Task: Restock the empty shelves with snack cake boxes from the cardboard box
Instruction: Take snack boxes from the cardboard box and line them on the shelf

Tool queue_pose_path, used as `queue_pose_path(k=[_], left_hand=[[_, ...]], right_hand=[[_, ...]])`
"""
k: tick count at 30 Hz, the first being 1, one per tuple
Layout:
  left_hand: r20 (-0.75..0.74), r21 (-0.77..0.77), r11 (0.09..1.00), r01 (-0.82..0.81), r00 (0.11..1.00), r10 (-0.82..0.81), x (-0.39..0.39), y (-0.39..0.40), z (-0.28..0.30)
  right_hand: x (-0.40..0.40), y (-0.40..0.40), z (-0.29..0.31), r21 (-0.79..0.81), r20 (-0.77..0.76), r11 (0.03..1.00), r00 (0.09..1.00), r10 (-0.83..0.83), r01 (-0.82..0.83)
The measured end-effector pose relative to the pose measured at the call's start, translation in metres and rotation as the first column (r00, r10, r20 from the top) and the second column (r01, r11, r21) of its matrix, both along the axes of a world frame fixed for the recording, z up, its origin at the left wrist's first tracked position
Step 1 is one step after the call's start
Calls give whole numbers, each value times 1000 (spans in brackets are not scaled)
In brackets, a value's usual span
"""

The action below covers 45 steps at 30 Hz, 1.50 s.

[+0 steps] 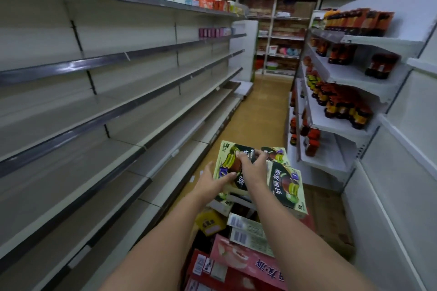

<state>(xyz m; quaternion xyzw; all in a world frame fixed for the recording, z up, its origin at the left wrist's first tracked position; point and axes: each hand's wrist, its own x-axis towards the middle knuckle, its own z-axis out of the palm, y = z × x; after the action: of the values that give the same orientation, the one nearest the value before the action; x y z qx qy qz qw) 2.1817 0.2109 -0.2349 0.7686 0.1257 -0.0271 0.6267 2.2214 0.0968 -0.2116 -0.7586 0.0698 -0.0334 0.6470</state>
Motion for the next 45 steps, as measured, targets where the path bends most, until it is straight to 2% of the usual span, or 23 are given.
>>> queue_pose_path(k=[2,6,10,12,14,17,20,22,26,31,36,40,45], left_hand=[[-34,-61,998,-36,999,34,-13,7,4],[-72,-235,937,-257,966,247,-28,24,-2],[-29,-271,843,-465,879,476,-46,33,-11],[-23,-289,801,-524,840,542,-58,37,-11],[-36,-303,776,-553,820,571,-73,42,-9],[-67,-256,771,-583,806,588,-96,65,-15],[-84,-186,774,-606,794,602,-127,98,-24],[-65,-170,708,-686,724,686,-152,119,-18],[85,-58,562,-825,556,827,-213,172,-12],[79,-27,513,-858,509,857,-281,237,-18],[83,95,418,-903,426,901,-346,290,-12],[136,201,323,-925,353,926,-393,329,-13],[179,269,168,-948,220,959,-438,365,-12]], right_hand=[[-7,7,2,11,6,998,998,56,-56],[-21,23,2,-44,-9,976,977,215,-215],[-41,49,-9,-20,-55,897,896,440,-442],[-58,68,-18,19,-122,878,871,476,-478],[-76,88,-25,134,-197,880,858,475,-456],[-96,114,-26,277,-246,855,828,503,-438],[-110,139,-24,234,-227,837,809,542,-495],[-118,156,-22,223,-205,816,793,574,-534],[-149,198,-16,209,-223,702,666,712,-680],[-203,266,-15,174,-217,528,491,844,-831],[-267,331,-15,80,-95,330,322,942,-941],[-300,394,-37,-73,-84,227,233,969,-971],[-358,431,-9,-12,-104,160,160,982,-987]])
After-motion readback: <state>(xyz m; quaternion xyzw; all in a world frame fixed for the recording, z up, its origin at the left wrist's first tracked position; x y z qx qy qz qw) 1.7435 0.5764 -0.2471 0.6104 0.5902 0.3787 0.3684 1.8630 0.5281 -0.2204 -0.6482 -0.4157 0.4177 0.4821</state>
